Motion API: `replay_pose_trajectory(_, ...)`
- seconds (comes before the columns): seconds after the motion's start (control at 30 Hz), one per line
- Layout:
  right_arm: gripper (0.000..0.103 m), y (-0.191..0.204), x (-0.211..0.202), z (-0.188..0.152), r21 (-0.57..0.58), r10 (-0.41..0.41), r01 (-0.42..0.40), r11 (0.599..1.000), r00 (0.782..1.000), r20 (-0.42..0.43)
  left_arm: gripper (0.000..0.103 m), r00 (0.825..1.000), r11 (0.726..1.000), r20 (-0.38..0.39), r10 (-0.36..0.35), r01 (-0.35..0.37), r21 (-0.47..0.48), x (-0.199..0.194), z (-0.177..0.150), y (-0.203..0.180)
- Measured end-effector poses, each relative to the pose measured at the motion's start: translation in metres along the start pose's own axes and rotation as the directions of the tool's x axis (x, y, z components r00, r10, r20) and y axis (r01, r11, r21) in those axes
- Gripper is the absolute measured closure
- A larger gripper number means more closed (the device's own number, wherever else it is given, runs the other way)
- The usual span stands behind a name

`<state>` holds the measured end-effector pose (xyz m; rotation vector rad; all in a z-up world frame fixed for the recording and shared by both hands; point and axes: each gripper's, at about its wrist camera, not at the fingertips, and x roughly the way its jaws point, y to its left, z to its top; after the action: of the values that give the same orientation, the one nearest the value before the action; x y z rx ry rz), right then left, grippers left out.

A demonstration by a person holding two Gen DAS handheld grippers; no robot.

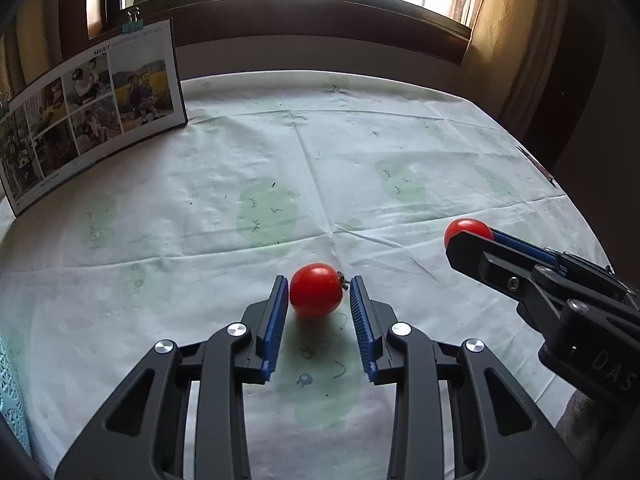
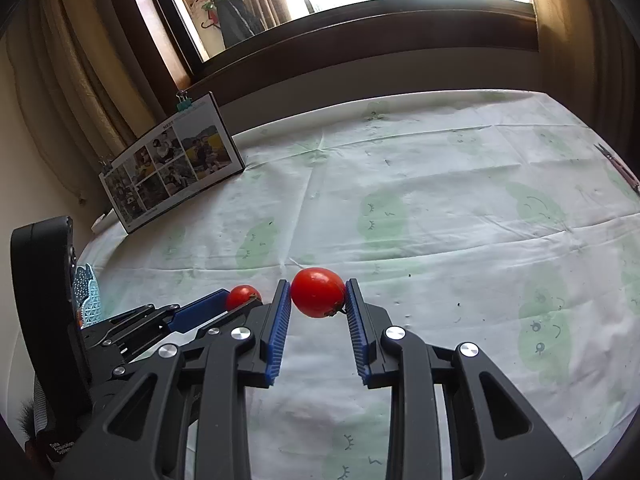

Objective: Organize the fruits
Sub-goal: 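Grasp the other cherry tomato with the left gripper while the right gripper holds its tomato, then drop the tomato into the basket with the left gripper while the right gripper carries its tomato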

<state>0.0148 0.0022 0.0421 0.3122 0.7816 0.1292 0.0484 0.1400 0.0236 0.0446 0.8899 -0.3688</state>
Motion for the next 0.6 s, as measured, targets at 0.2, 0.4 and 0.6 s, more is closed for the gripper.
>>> replay_pose_trajectory(0.2,0.075,0.001,0.001,-0.001,-0.003,-0.001,0.001,1.000,1.000,-0.001,0.074,1.000,1.000,-0.008,0.004,-0.004,0.001,0.005,-0.002,0.001)
replay_pose_trajectory(0.4,0.075,0.002,0.000,-0.002,-0.009,0.009,-0.009,1.000,1.000,0.007,0.074,0.999,0.999,0.027,0.037,-0.036,-0.015,-0.009,-0.002,0.006)
replay_pose_trajectory(0.6,0.075,0.009,0.001,-0.005,-0.032,0.022,-0.022,0.999,1.000,0.000,0.074,0.983,0.988,0.103,0.153,-0.148,-0.047,-0.039,-0.006,0.024)
